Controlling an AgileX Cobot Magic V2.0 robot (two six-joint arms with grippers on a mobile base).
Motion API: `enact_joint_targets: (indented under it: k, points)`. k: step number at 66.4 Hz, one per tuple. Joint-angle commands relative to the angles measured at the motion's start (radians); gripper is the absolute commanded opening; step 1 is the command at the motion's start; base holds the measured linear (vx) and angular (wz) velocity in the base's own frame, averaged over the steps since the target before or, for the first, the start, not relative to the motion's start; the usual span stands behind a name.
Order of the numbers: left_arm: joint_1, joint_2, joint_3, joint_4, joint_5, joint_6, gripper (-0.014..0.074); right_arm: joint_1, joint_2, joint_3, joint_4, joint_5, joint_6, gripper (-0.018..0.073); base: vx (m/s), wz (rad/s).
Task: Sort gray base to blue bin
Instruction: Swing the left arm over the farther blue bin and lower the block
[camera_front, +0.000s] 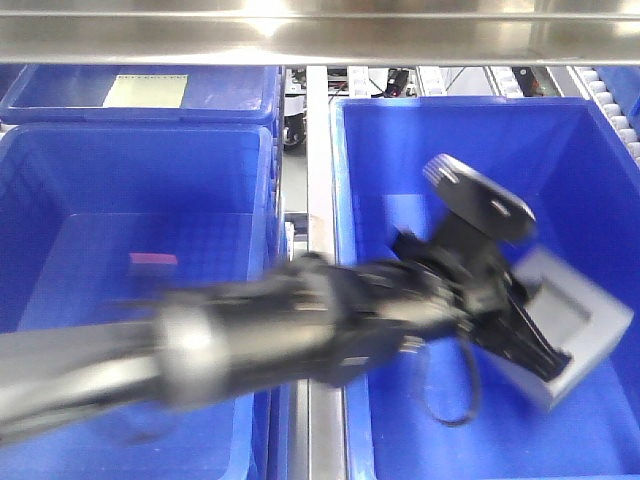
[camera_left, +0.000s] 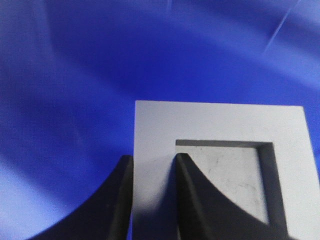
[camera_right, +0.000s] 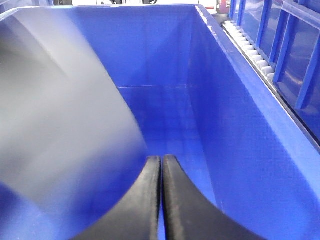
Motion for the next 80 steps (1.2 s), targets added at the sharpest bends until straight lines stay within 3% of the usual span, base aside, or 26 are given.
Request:
enact_joint_targets:
  k: [1,11,27,45,56,71,80]
  points:
    - [-0.014,0.041,-0.129,-0.011,-0.003,-0.009,-0.0004,-0.003,0.018,0.002,-0.005,-0.050,-0.012,-0.0005,0.00,0.00]
    - [-0.021,0.132,-0.220,-0.011,0.080,-0.009,0.0001,-0.003,0.018,0.002,-0.005,-0.050,-0.012,-0.0005,0.00,0.00]
    - [-0.021,0.162,-0.223,-0.010,0.118,-0.009,0.0046,-0.003,0.018,0.002,-0.005,-0.050,-0.012,-0.0005,0.00,0.00]
    - [-0.021,0.162,-0.223,-0.010,0.144,-0.011,0.0255,-0.003,0.018,0.002,-0.005,-0.050,-0.012,-0.0005,0.00,0.00]
    - [-0.021,0.119,-0.223,-0.037,0.189,-0.072,0.0357,-0.003,0.018,0.002,-0.005,-0.050,-0.012,-0.0005,0.00,0.00]
    - [-0.021,0.005,-0.208,-0.028,0.231,-0.070,0.0349,-0.003,0.018,0.002,-0.005,-0.050,-0.012,-0.0005,0.00,0.00]
    - [-0.021,-0.082,-0.145,0.000,0.234,-0.066,0.0300,-0.003,0.018,0.002,-0.005,-0.050,-0.012,-0.0005,0.00,0.00]
